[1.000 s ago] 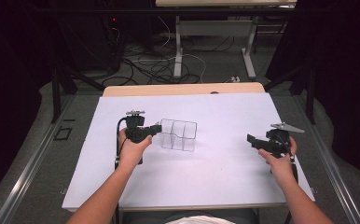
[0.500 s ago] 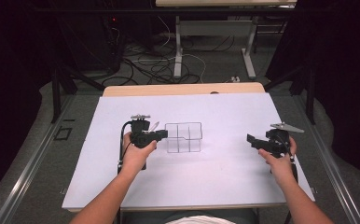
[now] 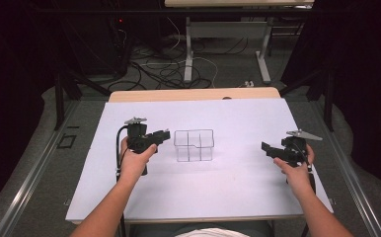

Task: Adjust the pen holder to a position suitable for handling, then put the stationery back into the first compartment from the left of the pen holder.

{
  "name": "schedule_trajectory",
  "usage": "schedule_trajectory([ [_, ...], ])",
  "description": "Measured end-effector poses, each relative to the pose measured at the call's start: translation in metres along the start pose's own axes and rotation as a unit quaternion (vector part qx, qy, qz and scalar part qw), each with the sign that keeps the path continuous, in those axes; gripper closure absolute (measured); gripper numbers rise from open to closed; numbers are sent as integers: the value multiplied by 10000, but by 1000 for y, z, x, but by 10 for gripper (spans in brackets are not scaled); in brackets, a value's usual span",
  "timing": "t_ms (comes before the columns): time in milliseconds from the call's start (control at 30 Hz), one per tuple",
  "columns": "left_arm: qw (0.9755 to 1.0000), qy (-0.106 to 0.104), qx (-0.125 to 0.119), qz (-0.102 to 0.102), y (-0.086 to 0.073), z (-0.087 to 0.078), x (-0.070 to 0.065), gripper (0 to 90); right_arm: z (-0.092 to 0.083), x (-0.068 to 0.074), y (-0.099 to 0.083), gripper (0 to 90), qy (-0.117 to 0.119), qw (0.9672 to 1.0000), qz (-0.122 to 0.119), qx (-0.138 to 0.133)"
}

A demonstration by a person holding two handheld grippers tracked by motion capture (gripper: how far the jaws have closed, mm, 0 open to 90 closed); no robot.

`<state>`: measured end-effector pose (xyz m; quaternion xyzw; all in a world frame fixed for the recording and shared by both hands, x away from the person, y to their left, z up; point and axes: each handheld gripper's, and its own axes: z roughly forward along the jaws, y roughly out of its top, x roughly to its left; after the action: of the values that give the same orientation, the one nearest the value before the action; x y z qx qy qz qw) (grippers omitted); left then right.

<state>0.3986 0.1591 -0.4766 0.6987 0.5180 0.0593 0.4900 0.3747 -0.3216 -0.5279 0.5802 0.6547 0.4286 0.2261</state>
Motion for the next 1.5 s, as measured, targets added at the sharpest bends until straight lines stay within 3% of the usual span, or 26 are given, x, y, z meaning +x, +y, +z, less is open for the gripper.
schedule_trajectory([
  [267, 9994, 222, -259, 62, 5, -10, 18, 533, 1, 1, 1, 126, -13, 10000, -4, -11],
  [467, 9989, 360, -215, 214, 6, -13, 32, 445, 1, 0, 0, 126, 1, 10000, -7, -7],
  [567, 9976, 536, -287, 318, 5, -12, 37, 410, 0, -1, 0, 126, -8, 10000, -44, 9],
  [733, 9934, 917, -283, 626, 3, -11, 47, 314, 0, 0, 1, 126, -50, 10000, -47, -16],
  [867, 9942, 882, -180, 590, 3, -12, 53, 287, 1, 1, 1, 126, -57, 10000, -38, -11],
  [1033, 9929, 951, -117, 701, 8, -11, 56, 273, 0, 1, 1, 126, -88, 10000, -44, -4],
  [1167, 9956, 753, 30, 551, 19, -7, 59, 260, -1, 1, 0, 126, -123, 9999, -3, 0],
  [1200, 9953, 772, 60, 577, 21, -5, 60, 210, -1, 0, 1, 126, -139, 9999, 24, -14],
  [1367, 9908, 1026, 163, 871, 31, 4, 62, 164, -2, -1, 1, 129, -127, 9999, 11, -20],
  [1500, 9904, 1119, 153, 800, 37, 11, 66, 160, -1, 0, 1, 129, -138, 9999, 19, -15],
])
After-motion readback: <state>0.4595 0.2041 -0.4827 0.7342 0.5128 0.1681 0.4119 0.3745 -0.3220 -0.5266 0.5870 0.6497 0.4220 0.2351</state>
